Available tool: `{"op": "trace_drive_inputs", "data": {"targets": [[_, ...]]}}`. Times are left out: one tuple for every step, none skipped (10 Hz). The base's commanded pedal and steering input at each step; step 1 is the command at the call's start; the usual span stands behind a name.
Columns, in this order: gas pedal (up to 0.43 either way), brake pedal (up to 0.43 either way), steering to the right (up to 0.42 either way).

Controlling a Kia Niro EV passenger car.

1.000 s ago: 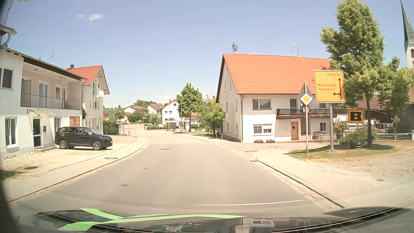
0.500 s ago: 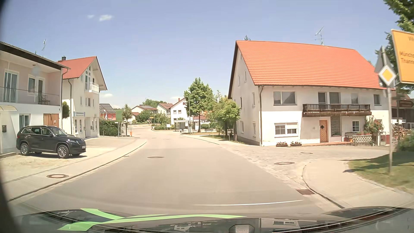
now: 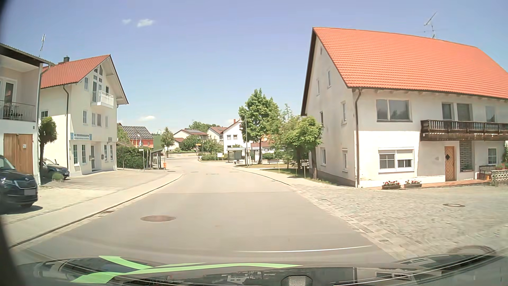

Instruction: Follow the waypoints while adhering to traffic rules and regulations

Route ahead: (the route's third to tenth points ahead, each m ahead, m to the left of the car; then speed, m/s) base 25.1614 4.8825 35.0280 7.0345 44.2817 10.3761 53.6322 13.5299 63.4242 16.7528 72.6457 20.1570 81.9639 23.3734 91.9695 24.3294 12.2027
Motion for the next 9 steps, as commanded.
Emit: {"op": "trace_drive_inputs", "data": {"targets": [[0.15, 0.0, -0.048], [0.138, 0.0, -0.048], [0.13, 0.0, -0.048], [0.13, 0.0, -0.048], [0.13, 0.0, -0.047], [0.13, 0.0, -0.047], [0.138, 0.0, -0.046], [0.138, 0.0, -0.046], [0.138, 0.0, -0.045]]}}
